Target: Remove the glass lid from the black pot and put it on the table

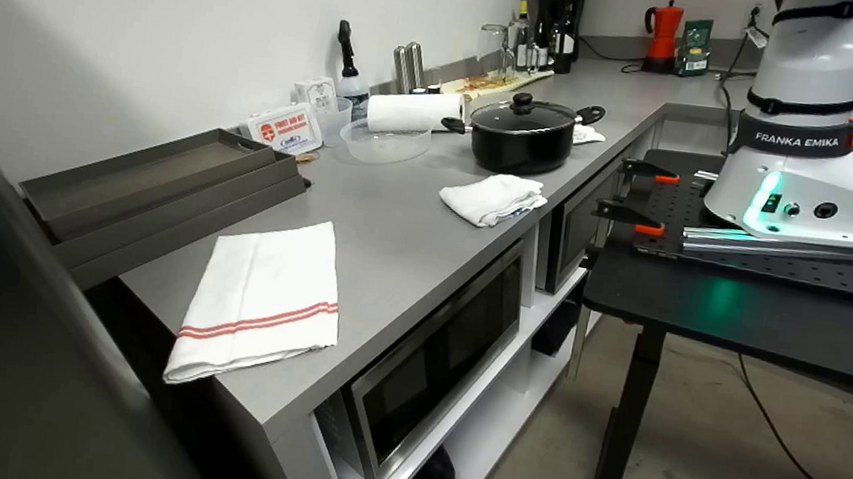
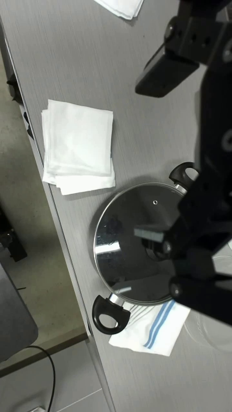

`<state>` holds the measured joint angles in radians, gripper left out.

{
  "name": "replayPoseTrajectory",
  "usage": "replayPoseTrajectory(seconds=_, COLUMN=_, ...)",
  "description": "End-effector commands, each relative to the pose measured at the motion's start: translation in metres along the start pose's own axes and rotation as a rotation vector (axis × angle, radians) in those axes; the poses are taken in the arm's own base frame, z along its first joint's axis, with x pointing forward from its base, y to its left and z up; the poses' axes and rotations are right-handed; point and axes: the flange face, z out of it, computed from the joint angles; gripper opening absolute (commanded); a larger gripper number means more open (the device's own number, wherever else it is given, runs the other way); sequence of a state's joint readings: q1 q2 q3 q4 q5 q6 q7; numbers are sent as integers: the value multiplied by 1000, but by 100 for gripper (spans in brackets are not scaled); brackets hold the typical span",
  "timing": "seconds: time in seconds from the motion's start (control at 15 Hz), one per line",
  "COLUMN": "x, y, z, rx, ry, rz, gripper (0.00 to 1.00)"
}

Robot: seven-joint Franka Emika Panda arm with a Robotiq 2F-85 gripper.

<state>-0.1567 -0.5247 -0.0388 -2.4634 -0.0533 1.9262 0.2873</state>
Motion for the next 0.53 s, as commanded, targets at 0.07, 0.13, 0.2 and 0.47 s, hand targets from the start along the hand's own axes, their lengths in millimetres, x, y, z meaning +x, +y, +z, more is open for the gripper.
replayPoseTrajectory(seconds=0.07, x=49, y=16, z=-1, rx=60, ry=-77, rz=-35, gripper=100)
replayPoseTrajectory(seconds=0.13, x=58, y=21, z=1, rx=76, ry=-94, rz=-40, gripper=100)
replayPoseTrajectory(seconds=0.2, x=68, y=24, z=3, rx=88, ry=-102, rz=-39, gripper=100)
replayPoseTrajectory(seconds=0.47, x=101, y=38, z=21, rx=129, ry=-143, rz=-28, gripper=100)
